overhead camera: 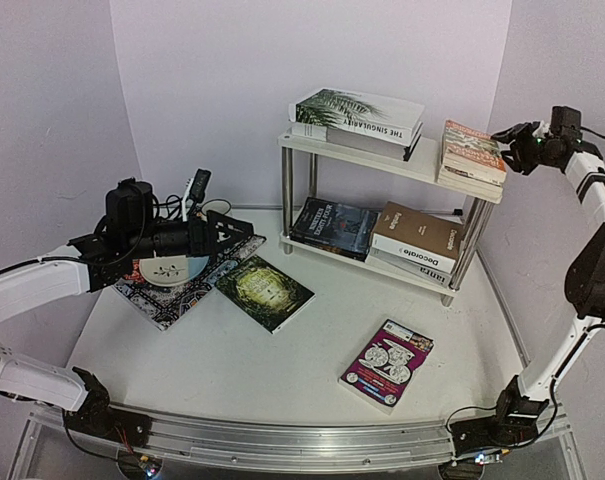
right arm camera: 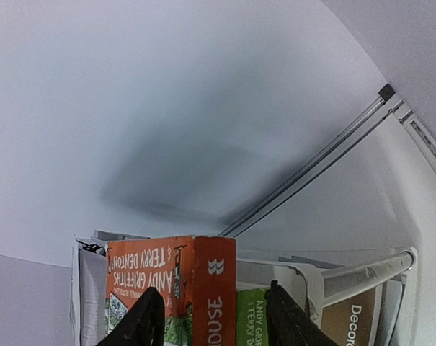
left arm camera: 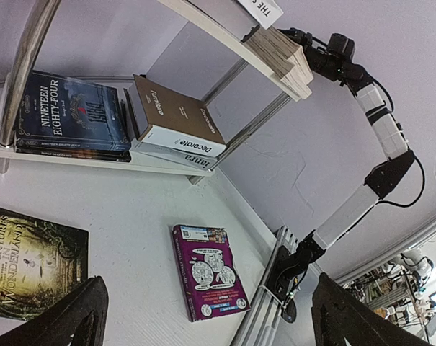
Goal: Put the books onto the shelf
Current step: Adjust the book at the book pile on the shelf, then move the book to the center of the board.
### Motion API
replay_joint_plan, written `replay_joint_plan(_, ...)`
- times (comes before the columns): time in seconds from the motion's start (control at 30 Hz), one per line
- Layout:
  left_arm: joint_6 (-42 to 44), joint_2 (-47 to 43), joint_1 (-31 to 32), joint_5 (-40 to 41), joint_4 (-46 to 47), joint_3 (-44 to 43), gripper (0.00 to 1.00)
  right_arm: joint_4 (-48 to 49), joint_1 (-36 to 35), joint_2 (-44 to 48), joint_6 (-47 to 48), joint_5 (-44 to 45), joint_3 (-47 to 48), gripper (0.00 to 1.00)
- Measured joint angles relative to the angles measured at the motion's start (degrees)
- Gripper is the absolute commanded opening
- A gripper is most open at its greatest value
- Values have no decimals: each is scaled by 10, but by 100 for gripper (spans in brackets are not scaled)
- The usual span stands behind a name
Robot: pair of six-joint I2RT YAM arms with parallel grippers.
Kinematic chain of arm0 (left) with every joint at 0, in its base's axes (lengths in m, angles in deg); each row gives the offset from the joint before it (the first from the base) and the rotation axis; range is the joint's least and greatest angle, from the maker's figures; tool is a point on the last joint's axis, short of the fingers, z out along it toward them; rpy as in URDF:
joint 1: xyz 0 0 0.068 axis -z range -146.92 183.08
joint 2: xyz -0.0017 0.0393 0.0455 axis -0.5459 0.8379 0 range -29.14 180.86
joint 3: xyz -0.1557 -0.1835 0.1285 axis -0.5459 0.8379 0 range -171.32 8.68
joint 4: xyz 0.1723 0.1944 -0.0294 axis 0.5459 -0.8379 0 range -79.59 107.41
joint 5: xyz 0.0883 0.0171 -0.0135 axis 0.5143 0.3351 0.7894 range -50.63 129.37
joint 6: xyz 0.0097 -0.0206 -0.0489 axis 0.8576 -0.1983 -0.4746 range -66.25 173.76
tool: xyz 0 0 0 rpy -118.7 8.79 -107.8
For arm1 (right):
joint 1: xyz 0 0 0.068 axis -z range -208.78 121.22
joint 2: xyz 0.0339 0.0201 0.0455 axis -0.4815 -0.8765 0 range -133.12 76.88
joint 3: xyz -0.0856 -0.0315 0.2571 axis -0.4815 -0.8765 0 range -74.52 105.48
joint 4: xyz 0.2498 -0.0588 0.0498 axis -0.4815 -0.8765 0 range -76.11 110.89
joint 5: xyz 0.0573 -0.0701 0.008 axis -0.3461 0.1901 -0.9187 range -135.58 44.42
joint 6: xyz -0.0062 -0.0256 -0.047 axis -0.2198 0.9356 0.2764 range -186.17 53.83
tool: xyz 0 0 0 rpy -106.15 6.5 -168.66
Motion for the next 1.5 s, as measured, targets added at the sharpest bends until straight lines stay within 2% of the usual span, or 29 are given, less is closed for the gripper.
replay_joint_plan(0.17, 0, -12, 0, 3, 0, 0, 100, -11, 0, 63, 28, 39, -31, 64)
replay_joint_plan(0.27, 0, -19, 0, 6, 0, 0, 100, -13, 0, 122, 47, 46, -70, 68)
replay_joint_plan(0.6, 0, -21, 0, 25, 0, 0, 100, -22, 0, 303, 115, 8, -228, 98)
replay_joint_plan(0.83, 0, -32, 0, 40, 0, 6, 100, -18, 0, 430, 147, -18, -328, 98)
replay_joint_plan(1.27, -2, -27, 0, 44, 0, 24, 100, -21, 0, 608, 91, -27, -591, 98)
replay_joint_plan(1.5, -11, 9, 0, 38, 0, 24, 99, -18, -3, 635, 55, -54, -709, 98)
